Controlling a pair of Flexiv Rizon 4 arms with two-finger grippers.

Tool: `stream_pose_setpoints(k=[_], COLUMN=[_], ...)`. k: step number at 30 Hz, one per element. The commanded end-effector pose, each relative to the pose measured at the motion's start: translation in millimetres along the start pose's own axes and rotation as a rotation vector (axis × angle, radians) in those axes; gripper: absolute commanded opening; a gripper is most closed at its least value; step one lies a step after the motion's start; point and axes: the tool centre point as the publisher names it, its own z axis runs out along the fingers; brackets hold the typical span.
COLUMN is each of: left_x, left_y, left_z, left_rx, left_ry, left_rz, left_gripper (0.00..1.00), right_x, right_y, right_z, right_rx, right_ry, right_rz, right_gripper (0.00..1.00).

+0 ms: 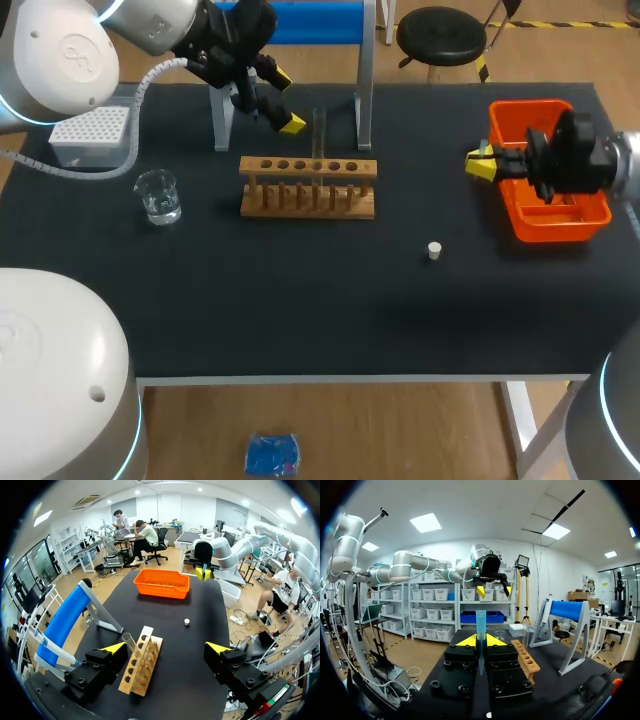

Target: Invert the test tube, pick up the pipette, mount the tip to pipette, aspirate from beaker and dispense into the tube, eject the tip, return the pipette, and cap with the stopper.

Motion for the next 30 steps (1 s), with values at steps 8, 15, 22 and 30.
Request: stream_pose_setpoints(k=[8,15,22,30], left_x=[-0.1,-0.1,-0.1,-0.1], left_y=[-0.2,-0.2,-0.2,-0.2], left_z=[-0.8,-0.8,-0.8,-0.8], left_rx=[-0.003,-0.003,-0.003,-0.003], left_ry=[0.002,0.002,0.002,0.002], left_rz=[0.0,0.0,0.0,0.0], left_gripper=[1.0,1.0,1.0,1.0], right_x=[3.0,3.4,3.4,3.4], right_y=[-4.4,-4.9,-4.9,-4.9], right_z=[1.9,2.2,2.2,2.2], right_rx=[-0.019,-0.011,-0.011,-0.011], right_ry=[0.018,0.02,0.02,0.02], right_rz=[0.061,0.064,0.064,0.064], right_gripper=[0.0,0.0,0.0,0.0])
